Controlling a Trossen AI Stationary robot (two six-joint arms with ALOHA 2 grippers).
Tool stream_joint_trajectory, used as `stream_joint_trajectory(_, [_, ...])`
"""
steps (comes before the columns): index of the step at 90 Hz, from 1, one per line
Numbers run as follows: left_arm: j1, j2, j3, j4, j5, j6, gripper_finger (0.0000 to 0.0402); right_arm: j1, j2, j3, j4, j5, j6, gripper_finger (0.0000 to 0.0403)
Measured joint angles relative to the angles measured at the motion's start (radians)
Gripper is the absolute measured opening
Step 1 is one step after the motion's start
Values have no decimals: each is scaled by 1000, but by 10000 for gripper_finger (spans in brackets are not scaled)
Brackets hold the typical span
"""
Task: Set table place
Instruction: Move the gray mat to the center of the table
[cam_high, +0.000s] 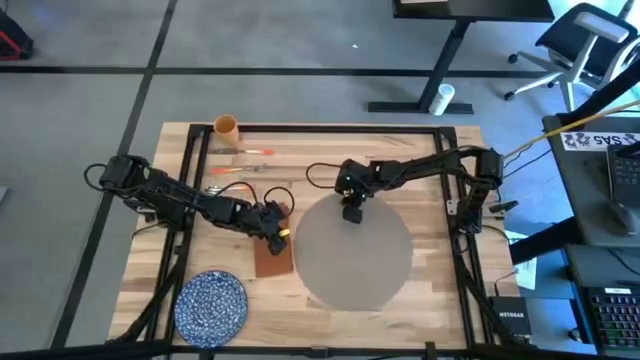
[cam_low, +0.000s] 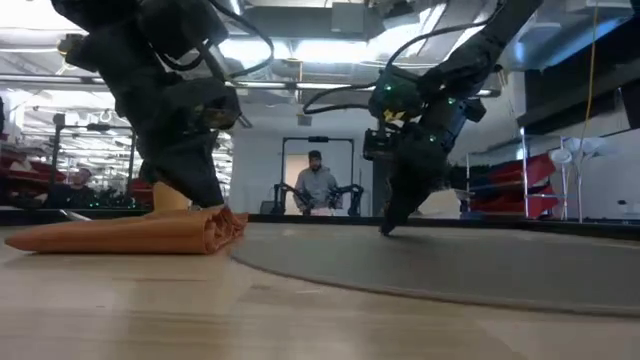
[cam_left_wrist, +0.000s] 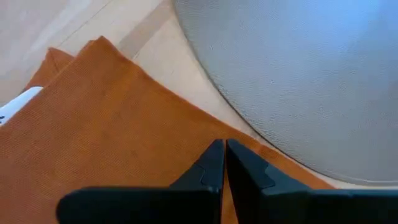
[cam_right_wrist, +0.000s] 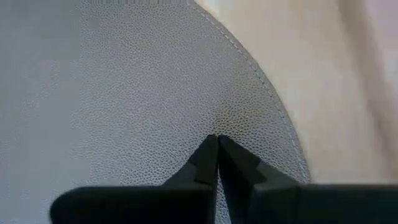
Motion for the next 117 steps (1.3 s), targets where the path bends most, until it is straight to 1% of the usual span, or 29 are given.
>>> stream_joint_trajectory(11, [0,0,0,0,0,0,0,-11,0,0,39,29,0,0])
stream_joint_trajectory(22, [0,0,0,0,0,-5,0,-21,12,0,67,29,1,0])
stream_joint_trajectory(34, [-2,0,5,-3,0,-7,0,-25,14,1,61,29,4,0])
stream_joint_trajectory(39, [-5,-1,11,-4,0,-3,0,-24,-1,7,25,26,6,0])
stream_joint_trajectory(44, [-6,-1,19,-8,0,0,0,-23,-23,24,-33,5,3,0])
stream_joint_trajectory(56, [-6,-1,26,-16,0,2,0,-18,-68,43,-99,-114,0,0])
stream_joint_trajectory(69, [-6,-1,27,-17,0,3,0,29,-67,41,-104,-159,-21,0])
stream_joint_trajectory(75, [-6,-1,27,-17,0,6,0,55,-49,42,-93,-162,-34,0])
stream_joint_trajectory(85, [-6,-1,27,-17,1,8,0,84,-1,41,-76,-134,-47,0])
stream_joint_trajectory(99, [-6,-1,27,-17,1,3,0,82,57,44,-37,-140,-40,0])
stream_joint_trajectory(117, [-6,-1,27,-16,19,1,0,82,73,44,1,-146,-42,0])
